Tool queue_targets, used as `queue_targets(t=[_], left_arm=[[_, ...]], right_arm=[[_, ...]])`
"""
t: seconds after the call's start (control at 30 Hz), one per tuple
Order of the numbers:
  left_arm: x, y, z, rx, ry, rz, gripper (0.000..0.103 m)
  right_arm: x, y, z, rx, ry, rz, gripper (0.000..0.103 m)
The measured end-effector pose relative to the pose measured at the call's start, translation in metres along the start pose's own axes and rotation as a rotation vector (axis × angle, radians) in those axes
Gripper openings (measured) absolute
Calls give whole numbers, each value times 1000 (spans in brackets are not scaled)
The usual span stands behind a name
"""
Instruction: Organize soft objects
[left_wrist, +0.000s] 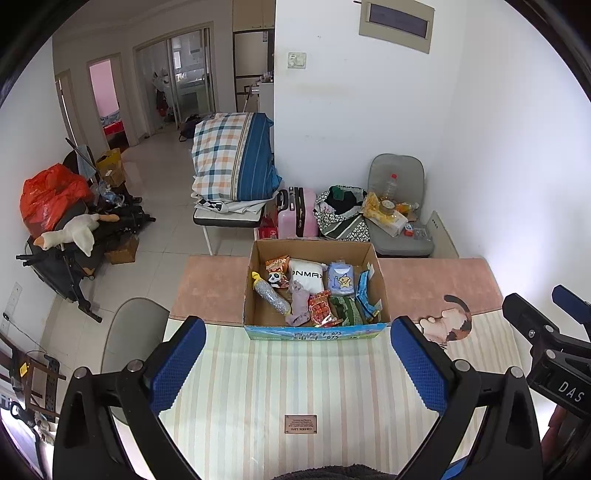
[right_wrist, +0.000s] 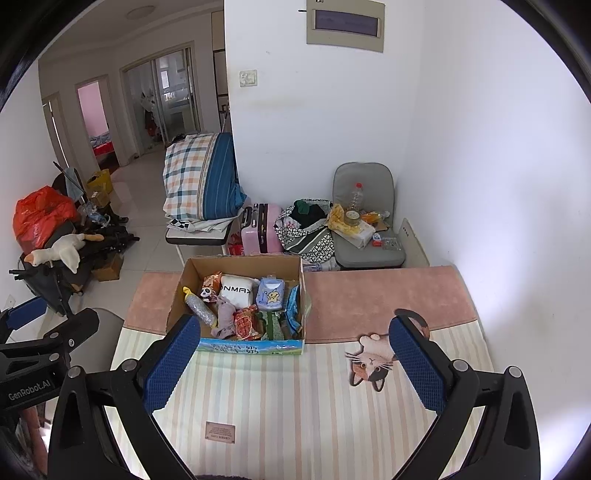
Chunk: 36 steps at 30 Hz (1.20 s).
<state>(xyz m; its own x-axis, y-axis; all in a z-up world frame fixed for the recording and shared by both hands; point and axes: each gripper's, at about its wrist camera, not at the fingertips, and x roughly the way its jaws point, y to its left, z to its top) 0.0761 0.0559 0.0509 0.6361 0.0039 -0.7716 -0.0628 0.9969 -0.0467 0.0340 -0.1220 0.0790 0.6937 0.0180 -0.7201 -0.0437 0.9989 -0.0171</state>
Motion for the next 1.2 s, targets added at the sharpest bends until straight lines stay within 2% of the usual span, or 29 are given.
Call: queue_targets(t=[1.2], left_arm=[[-3,-3,1,-17,-8,3,103]], right_arm=[[-3,0,-3,5,-5,1,103]])
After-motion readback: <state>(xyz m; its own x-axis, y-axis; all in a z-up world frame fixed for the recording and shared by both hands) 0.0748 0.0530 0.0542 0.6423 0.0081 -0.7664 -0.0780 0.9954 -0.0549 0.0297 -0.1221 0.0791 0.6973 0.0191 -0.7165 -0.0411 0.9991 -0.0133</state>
